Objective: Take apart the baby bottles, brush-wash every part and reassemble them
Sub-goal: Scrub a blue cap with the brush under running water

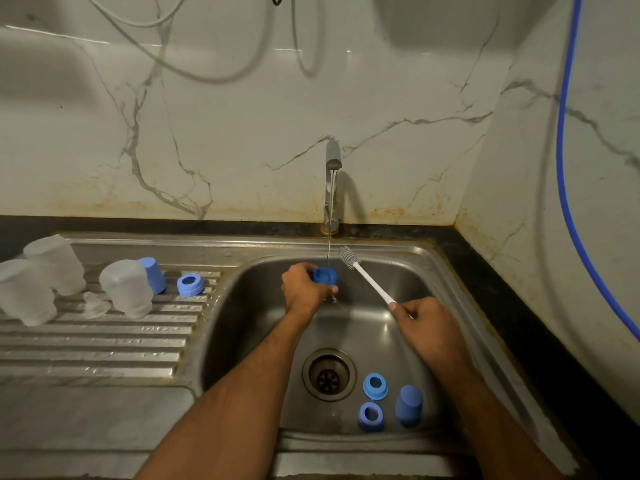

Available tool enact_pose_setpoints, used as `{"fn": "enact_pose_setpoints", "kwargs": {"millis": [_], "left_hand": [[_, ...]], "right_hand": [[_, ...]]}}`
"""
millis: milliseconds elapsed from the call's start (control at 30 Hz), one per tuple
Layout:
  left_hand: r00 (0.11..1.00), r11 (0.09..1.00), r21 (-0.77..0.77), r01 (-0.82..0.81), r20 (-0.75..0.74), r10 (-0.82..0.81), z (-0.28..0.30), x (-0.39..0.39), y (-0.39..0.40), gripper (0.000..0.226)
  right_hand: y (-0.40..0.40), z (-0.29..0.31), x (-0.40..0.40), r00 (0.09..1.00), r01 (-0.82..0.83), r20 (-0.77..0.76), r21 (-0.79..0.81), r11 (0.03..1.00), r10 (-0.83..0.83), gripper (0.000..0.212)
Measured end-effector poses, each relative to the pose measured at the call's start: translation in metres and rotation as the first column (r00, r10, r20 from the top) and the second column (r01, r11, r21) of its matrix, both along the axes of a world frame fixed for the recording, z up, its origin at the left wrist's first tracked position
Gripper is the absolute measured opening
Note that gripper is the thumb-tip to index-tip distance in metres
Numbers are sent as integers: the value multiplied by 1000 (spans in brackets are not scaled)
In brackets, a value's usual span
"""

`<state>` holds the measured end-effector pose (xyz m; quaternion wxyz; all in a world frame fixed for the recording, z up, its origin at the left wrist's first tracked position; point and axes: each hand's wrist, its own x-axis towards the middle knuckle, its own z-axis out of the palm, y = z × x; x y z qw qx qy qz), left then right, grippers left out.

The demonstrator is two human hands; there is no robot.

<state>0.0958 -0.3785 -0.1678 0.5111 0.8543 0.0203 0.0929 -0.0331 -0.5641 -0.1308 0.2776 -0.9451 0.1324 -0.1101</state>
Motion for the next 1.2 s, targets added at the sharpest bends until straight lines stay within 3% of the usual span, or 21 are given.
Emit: {"fn": "enact_pose_setpoints", "kwargs": {"millis": [500, 900, 1200], "left_hand": [[994, 983, -183, 16, -108, -37, 1, -13, -3, 49], [998, 991, -119, -54, 36, 59, 47, -44, 80, 60], [967, 975, -35, -221, 125, 224, 55, -103, 162, 56]], "right_hand": [[-1, -4, -16, 991, 27, -133, 12, 1000, -25, 36], [53, 23, -31, 980, -115, -177, -120, 986, 92, 32], [108, 32, -58, 988, -154, -50, -127, 980, 148, 34]]}}
